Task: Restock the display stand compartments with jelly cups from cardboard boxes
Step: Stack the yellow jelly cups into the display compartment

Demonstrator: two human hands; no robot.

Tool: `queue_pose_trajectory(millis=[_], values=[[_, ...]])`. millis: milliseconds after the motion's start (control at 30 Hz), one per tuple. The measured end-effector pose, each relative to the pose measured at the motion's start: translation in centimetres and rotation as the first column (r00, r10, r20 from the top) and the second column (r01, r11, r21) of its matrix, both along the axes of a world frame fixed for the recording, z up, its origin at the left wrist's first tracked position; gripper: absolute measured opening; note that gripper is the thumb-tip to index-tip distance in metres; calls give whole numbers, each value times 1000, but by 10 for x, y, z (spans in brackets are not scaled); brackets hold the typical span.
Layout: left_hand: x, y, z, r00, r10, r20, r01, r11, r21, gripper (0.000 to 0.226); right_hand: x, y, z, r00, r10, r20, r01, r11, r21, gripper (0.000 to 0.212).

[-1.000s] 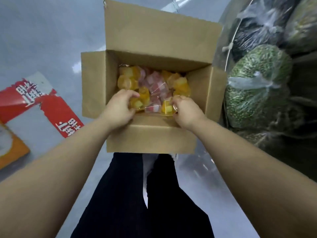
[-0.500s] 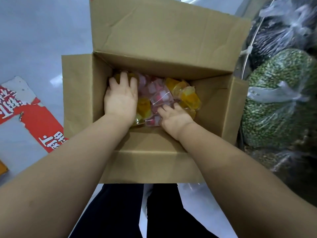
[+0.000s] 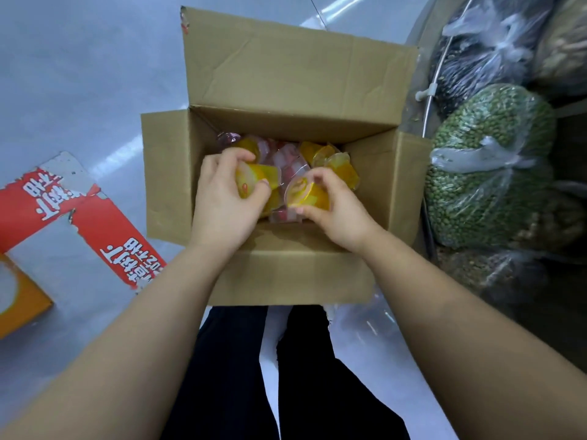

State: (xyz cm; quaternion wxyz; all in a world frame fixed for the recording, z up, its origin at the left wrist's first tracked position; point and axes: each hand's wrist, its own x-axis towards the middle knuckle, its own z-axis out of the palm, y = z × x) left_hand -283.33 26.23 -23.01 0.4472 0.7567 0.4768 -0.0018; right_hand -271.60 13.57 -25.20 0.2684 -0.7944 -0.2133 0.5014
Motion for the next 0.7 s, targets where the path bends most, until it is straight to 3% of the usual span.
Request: queue_pose_trajectory(millis=[33,100,200,333,533,700], values=[[-3,-2,16,1000,3,31,-2,1000,-15,38,-6,0,18,977,-196,-88,203,976,75,47],[-7,-4,58,996,3,88,0,999,-36,47,-17,0,65,879,-426,-215,463,870,170,43],[-4,-4,141,988,-22,151,21,1000,9,52,-24,-3,158,794,-549,-261,605,752,259,44],[17,-5,271,933,-177,312,146,982,118,47,-17,-5,299,775,-590,-228,628,672,392,45],[46,-14,446,739,-365,566,339,928,156,50,-13,-32,485,775,-613,-151,581,598,552,53],[70,-39,536,609,-509,608,493,844,212,52,-14,-74,583,727,-680,-98,555,498,666,46]])
